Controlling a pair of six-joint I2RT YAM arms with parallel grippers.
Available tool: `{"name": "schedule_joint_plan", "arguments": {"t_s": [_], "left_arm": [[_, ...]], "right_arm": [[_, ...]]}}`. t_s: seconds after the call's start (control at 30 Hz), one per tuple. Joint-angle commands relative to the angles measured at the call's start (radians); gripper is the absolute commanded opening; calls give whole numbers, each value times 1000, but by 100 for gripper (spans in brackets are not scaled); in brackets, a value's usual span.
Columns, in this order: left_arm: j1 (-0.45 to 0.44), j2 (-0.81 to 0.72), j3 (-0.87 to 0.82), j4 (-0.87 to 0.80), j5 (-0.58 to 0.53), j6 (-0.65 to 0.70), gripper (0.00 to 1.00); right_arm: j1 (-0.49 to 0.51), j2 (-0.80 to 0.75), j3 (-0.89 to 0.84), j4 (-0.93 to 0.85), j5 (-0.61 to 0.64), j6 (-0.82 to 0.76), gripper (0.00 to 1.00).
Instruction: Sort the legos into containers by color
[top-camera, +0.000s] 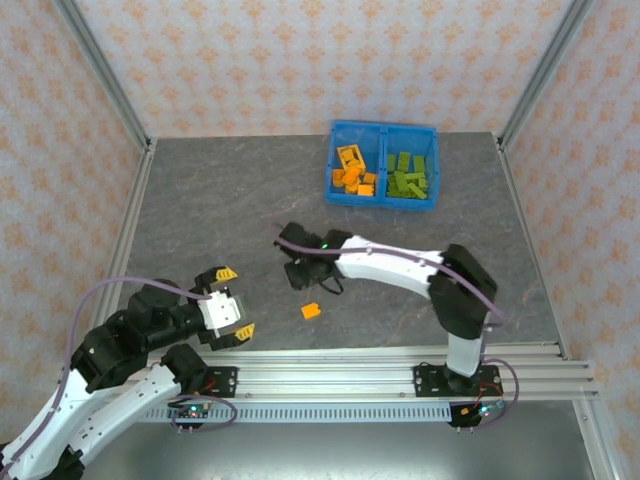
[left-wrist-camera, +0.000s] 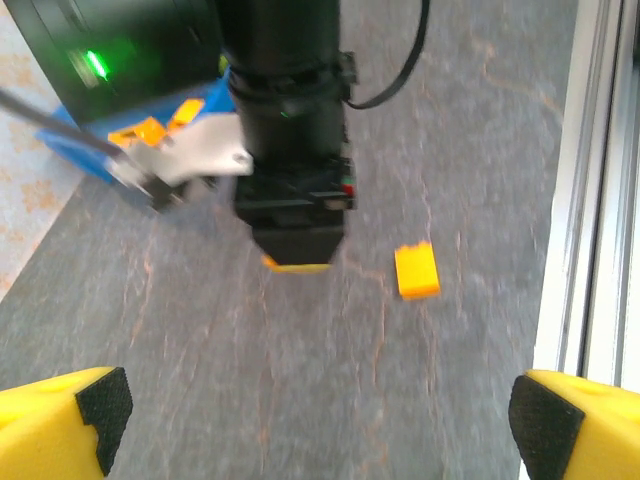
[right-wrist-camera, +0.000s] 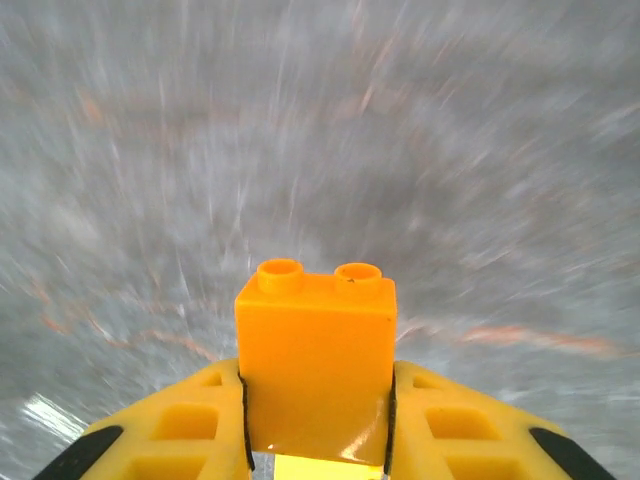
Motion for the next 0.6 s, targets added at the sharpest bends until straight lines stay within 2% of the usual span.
{"name": "schedule_joint_plan", "arguments": {"t_s": [0.0, 0.13, 0.27, 0.33, 0.47, 0.57], "left_arm": [[-3, -10, -42, 236, 35, -115, 100], [-3, 19, -71, 362, -39, -242, 100], [-3, 71, -94, 477, -175, -509, 100], [-3, 98, -97, 503, -197, -626, 100], [-3, 146, -76, 482, -205, -785, 100], [-3, 159, -47, 414, -232, -844, 100]], "right_arm": [[-95, -93, 14, 50, 146, 6, 26], [-230, -61, 109, 33, 213, -28, 26], [-351, 74, 268, 11, 234, -65, 26], [-396, 171, 375, -14, 232, -81, 26], [-469, 390, 655, -83, 214, -78, 26], [-507, 556, 880, -147, 192, -67, 26]]}}
